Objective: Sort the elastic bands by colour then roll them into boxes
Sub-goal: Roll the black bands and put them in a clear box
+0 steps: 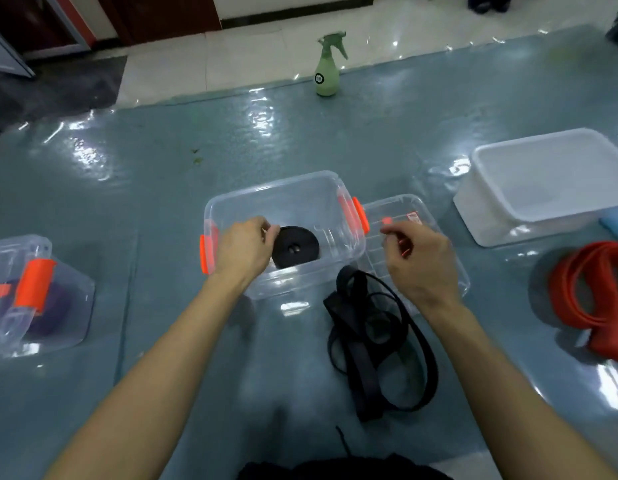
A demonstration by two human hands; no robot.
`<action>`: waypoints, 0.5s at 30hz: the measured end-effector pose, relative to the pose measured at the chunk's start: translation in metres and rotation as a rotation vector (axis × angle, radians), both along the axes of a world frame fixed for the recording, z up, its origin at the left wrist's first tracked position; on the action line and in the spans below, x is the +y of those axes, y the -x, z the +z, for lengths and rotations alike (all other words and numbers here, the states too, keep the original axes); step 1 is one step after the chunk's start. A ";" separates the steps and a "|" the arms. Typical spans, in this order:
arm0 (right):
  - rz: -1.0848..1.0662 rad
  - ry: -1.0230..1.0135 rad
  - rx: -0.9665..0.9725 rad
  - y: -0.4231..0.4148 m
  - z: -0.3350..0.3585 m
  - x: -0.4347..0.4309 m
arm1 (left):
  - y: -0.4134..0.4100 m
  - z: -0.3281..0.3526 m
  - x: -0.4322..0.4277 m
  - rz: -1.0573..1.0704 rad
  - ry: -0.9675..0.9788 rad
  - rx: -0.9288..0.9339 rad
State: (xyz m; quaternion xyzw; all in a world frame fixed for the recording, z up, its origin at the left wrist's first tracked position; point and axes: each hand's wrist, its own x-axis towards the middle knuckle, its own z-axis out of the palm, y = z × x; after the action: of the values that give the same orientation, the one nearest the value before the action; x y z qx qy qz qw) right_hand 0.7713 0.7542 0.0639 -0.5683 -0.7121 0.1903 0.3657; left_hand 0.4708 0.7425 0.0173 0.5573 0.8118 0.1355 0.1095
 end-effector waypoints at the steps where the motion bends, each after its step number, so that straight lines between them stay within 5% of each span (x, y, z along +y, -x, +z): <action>1: -0.053 0.046 -0.041 -0.008 -0.007 -0.009 | -0.008 0.003 -0.017 -0.013 -0.076 -0.008; 4: -0.146 0.329 -0.300 -0.027 -0.034 -0.038 | -0.030 0.003 -0.066 -0.081 -0.231 0.027; 9: -0.165 0.770 -0.559 -0.039 -0.080 -0.083 | -0.042 -0.015 -0.107 -0.264 -0.192 0.269; 12: -0.181 0.822 -0.485 -0.042 -0.106 -0.100 | -0.039 -0.017 -0.103 -0.291 -0.162 0.287; 15: -0.158 0.822 -0.190 -0.044 -0.116 -0.106 | -0.042 -0.016 -0.105 -0.265 -0.154 0.232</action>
State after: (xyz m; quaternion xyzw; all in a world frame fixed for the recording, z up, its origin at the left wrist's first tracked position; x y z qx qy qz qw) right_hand 0.8158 0.6479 -0.0525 -0.7347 -0.5617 0.3764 0.0548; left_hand 0.5127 0.6372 0.0017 0.6781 0.7256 0.1166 -0.0109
